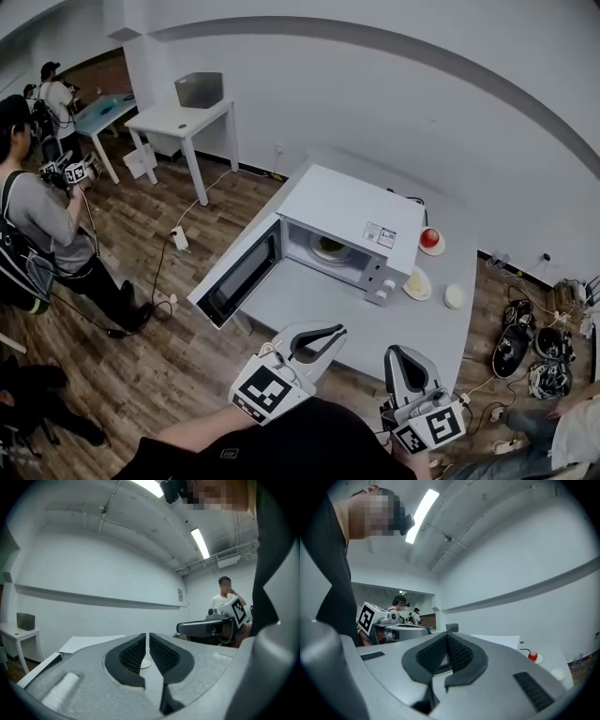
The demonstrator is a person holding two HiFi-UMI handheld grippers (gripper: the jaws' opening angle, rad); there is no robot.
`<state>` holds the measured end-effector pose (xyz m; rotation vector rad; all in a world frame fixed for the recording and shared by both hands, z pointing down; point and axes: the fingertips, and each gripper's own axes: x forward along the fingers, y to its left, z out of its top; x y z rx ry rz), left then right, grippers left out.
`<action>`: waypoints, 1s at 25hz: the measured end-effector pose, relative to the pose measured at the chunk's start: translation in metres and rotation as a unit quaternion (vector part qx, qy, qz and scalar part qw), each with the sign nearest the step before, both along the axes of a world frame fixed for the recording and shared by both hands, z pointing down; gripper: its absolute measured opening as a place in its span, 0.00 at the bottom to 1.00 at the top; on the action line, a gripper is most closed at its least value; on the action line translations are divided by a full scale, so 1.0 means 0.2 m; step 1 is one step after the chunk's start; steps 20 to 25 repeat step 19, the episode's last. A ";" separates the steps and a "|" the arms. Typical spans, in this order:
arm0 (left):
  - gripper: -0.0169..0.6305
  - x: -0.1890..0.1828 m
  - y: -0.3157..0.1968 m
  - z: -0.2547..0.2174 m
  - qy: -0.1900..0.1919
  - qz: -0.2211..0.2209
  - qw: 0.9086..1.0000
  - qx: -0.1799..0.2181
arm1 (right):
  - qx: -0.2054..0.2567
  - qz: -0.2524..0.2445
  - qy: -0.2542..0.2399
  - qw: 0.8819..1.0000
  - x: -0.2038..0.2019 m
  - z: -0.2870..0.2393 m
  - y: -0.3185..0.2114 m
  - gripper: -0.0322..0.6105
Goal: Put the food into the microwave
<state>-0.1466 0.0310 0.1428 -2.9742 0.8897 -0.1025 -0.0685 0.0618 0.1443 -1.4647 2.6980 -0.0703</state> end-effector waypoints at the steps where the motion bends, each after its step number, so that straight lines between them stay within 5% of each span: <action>1: 0.07 -0.01 -0.01 0.00 -0.001 -0.002 1.000 0.000 | 0.001 -0.003 0.003 1.000 -0.02 0.00 0.01 0.07; 8: 0.07 0.00 -0.01 0.06 0.002 0.000 1.000 -0.029 | -0.027 -0.041 0.034 0.998 -0.16 0.09 0.07 0.07; 25: 0.07 0.01 -0.02 0.10 -0.005 0.008 0.999 -0.038 | -0.027 -0.023 0.021 0.999 -0.09 0.11 0.05 0.07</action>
